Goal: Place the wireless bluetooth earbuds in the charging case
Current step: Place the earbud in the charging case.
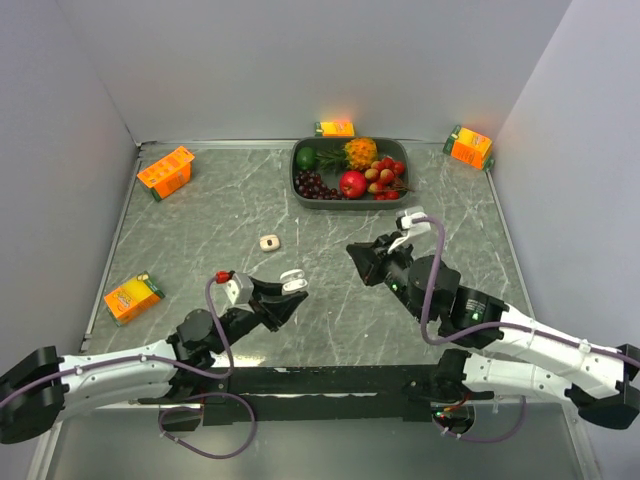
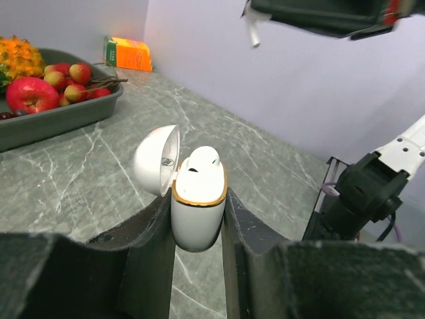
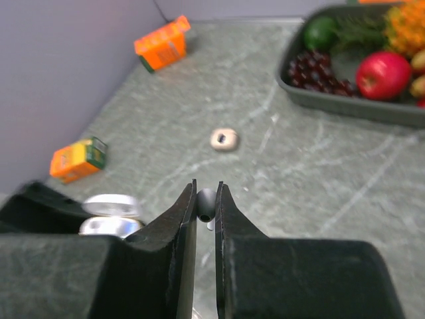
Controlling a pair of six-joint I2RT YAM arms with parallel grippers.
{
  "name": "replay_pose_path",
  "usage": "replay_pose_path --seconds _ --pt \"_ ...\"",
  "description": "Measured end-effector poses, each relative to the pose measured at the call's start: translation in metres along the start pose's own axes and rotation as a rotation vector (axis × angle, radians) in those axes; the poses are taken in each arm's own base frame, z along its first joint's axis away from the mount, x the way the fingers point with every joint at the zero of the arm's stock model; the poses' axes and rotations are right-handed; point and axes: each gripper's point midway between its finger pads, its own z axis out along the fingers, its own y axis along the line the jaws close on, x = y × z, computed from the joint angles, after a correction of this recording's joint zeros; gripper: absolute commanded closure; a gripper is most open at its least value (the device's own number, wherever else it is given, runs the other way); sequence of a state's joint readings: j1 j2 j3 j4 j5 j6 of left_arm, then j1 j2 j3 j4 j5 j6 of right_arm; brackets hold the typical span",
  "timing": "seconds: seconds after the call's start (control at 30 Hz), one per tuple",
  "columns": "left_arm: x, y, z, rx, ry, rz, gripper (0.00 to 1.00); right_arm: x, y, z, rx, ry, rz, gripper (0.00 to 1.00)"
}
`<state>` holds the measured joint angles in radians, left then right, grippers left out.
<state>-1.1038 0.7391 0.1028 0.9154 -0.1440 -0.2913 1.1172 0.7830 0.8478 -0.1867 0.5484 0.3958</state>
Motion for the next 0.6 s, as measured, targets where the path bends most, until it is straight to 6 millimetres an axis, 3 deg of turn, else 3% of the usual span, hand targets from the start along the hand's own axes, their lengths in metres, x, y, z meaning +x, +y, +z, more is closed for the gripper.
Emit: replay_pose_path --seconds 0.3,0.6 --pt "-0.015 0.013 0.021 -0.009 -0.048 -0.001 0.99 -0.018 0.060 -0.005 -0.189 -0.124 -0.025 1.00" --pt "-0.024 -0.001 0.026 0.061 -0.074 -0.033 0.99 0.003 0.094 0.000 -0.282 -0.134 -0.093 1.00"
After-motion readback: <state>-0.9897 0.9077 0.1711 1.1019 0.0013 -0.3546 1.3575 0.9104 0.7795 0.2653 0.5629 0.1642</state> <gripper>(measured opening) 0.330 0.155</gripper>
